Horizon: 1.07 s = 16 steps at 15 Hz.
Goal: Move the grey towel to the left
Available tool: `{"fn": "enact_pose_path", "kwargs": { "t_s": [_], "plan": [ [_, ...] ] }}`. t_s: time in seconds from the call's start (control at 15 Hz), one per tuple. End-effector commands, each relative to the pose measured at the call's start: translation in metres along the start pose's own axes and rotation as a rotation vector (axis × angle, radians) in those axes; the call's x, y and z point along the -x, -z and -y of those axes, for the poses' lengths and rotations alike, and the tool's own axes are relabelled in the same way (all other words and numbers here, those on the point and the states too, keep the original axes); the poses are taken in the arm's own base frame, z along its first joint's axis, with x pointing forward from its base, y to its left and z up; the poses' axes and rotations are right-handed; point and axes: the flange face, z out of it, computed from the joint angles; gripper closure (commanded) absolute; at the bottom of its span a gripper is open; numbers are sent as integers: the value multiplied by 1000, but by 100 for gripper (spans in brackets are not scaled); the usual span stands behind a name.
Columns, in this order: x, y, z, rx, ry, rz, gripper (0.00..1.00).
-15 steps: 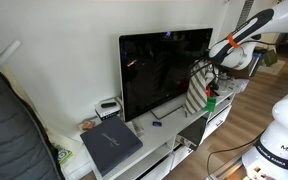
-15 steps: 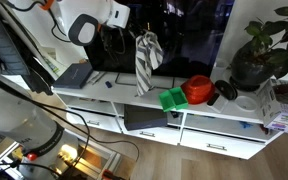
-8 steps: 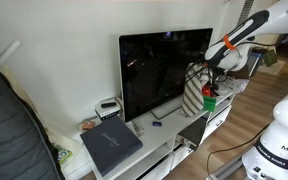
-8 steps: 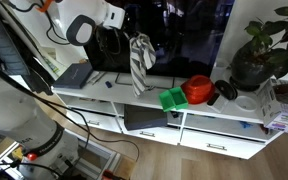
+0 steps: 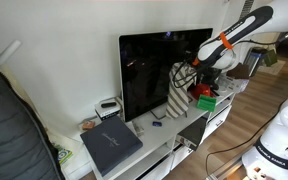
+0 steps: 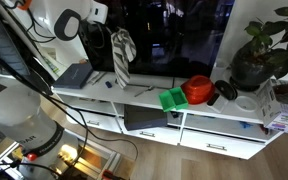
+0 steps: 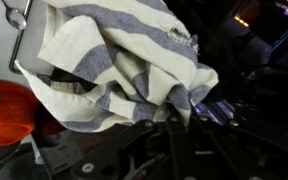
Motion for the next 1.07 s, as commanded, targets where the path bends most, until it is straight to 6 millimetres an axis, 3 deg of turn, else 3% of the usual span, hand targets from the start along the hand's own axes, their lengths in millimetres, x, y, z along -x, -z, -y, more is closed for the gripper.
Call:
{"fn": "enact_pose_path", "kwargs": {
  "t_s": [0.0, 0.27, 0.8, 0.87, 1.0],
  "plan": [
    [16, 2, 13, -25, -22, 30, 98],
    [27, -8, 9, -23, -9, 17, 98],
    [59, -49, -22, 35, 21, 0, 96],
    [61, -53, -25, 43, 23, 5, 67],
    [61, -56, -30, 54, 29, 12, 60]
  ]
}}
